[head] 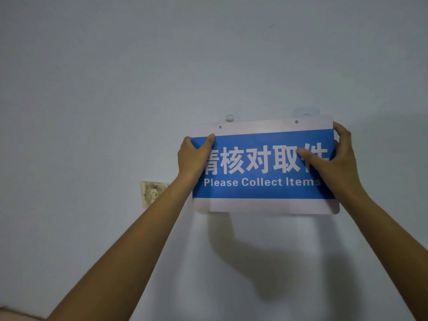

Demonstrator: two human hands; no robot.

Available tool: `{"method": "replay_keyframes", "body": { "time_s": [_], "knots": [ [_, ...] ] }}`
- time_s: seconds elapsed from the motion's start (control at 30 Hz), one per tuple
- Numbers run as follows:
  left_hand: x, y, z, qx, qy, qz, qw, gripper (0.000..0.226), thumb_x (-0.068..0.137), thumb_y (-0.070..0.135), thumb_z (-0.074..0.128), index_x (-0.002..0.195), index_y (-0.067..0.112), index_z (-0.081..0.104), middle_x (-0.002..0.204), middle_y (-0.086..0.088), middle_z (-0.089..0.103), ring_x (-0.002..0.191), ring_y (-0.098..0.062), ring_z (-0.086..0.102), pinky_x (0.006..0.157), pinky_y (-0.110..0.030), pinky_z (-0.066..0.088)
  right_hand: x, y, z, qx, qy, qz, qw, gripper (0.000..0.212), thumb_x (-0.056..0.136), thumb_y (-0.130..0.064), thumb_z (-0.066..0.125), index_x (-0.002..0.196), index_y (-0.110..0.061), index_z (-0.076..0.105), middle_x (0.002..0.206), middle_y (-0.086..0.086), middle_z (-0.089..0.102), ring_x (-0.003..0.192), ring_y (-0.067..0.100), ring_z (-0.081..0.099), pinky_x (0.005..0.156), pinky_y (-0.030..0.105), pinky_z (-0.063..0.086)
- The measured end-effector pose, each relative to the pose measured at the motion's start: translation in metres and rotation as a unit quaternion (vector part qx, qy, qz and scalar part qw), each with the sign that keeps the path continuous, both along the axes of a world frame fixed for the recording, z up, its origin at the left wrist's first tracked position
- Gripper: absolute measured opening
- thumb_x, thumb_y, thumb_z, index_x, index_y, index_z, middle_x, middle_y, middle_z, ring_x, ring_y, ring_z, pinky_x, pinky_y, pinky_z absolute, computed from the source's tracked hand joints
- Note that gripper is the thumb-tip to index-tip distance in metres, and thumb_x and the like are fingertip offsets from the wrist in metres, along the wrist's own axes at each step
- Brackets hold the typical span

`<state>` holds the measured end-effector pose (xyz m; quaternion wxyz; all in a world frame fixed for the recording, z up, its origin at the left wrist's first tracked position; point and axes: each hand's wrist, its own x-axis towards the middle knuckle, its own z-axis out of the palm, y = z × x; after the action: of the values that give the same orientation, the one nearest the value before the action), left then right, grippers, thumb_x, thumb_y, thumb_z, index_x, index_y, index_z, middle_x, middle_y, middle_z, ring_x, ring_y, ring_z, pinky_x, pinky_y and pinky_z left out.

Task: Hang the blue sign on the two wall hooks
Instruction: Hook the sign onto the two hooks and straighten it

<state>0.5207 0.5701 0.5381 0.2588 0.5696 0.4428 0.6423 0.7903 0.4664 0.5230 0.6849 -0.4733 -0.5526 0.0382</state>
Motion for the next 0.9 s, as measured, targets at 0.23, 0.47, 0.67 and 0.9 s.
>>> {"method": "replay_keyframes", "body": {
  "time_s": [0.23,0.47,0.67,0.9],
  "knots": [
    [0.006,0.005,0.007,0.028,0.040,0.035,0.998,0.045,0.080,0.056,0.061,0.094,0.016,0.047,0.098,-0.004,0.067,0.085,-0.019,0.068,0.079,-0.037,0.058,0.001,0.007,-0.011,0.038,0.018,-0.008,0.999,0.085,0.072,-0.037,0.078,0.142,-0.034,0.031,0.126,-0.001,0.060,0.095,0.008,0.065,0.074,0.022,0.054],
    [0.015,0.007,0.003,0.037,0.077,0.057,0.995,0.045,0.083,0.058,0.056,0.096,0.016,0.045,0.078,0.012,0.054,0.076,-0.012,0.061,0.064,-0.022,0.048,0.007,0.005,-0.016,0.051,0.026,-0.017,0.998,0.083,0.074,-0.032,0.079,0.142,-0.035,0.032,0.121,-0.006,0.060,0.091,0.004,0.066,0.066,0.011,0.055],
    [0.017,0.009,0.005,0.035,0.083,0.058,0.994,0.046,0.083,0.059,0.055,0.097,0.016,0.045,0.090,0.004,0.059,0.080,-0.015,0.063,0.071,-0.027,0.050,0.007,0.002,-0.014,0.059,0.029,-0.025,0.998,0.083,0.074,-0.033,0.079,0.142,-0.034,0.032,0.116,-0.008,0.059,0.085,0.001,0.066,0.063,0.006,0.053],
    [0.018,0.012,0.004,0.019,0.099,0.056,0.993,0.047,0.083,0.060,0.054,0.098,0.016,0.045,0.093,0.003,0.061,0.083,-0.016,0.064,0.072,-0.028,0.050,0.009,0.002,-0.013,0.056,0.021,-0.035,0.998,0.083,0.075,-0.031,0.078,0.143,-0.031,0.032,0.114,-0.009,0.058,0.085,0.001,0.065,0.062,0.003,0.051]
  ]
}}
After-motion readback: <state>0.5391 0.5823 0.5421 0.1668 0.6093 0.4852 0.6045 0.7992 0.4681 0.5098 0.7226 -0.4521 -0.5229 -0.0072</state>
